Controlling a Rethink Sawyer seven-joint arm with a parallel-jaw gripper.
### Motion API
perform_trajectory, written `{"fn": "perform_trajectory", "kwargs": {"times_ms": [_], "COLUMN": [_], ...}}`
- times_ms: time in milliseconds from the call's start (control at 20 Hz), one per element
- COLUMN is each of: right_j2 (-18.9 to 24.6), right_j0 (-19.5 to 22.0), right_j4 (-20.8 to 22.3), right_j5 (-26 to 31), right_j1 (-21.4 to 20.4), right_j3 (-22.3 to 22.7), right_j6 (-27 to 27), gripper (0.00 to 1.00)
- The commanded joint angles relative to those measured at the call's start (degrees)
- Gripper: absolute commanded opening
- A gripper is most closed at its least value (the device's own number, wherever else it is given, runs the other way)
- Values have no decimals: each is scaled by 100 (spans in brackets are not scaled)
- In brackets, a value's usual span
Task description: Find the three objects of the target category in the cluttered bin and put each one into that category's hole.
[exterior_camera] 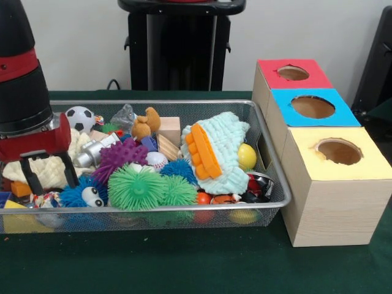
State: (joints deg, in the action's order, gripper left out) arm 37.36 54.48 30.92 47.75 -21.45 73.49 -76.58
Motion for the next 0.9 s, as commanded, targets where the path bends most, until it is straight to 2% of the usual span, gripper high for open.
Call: {"fn": "perform_trajectory", "kwargs": {"times_ms": [50, 450, 900], "right_j2": [-759, -981, -977], "right_j0": [-542, -628, -435], "right_j4": [168, -9, -192], "right_j5": [270, 140, 192], "right_j1": [-303, -325, 91], "right_j3": [-141, -120, -491], "right_j6": [-751, -631, -179], "gripper": [100, 100, 100]}}
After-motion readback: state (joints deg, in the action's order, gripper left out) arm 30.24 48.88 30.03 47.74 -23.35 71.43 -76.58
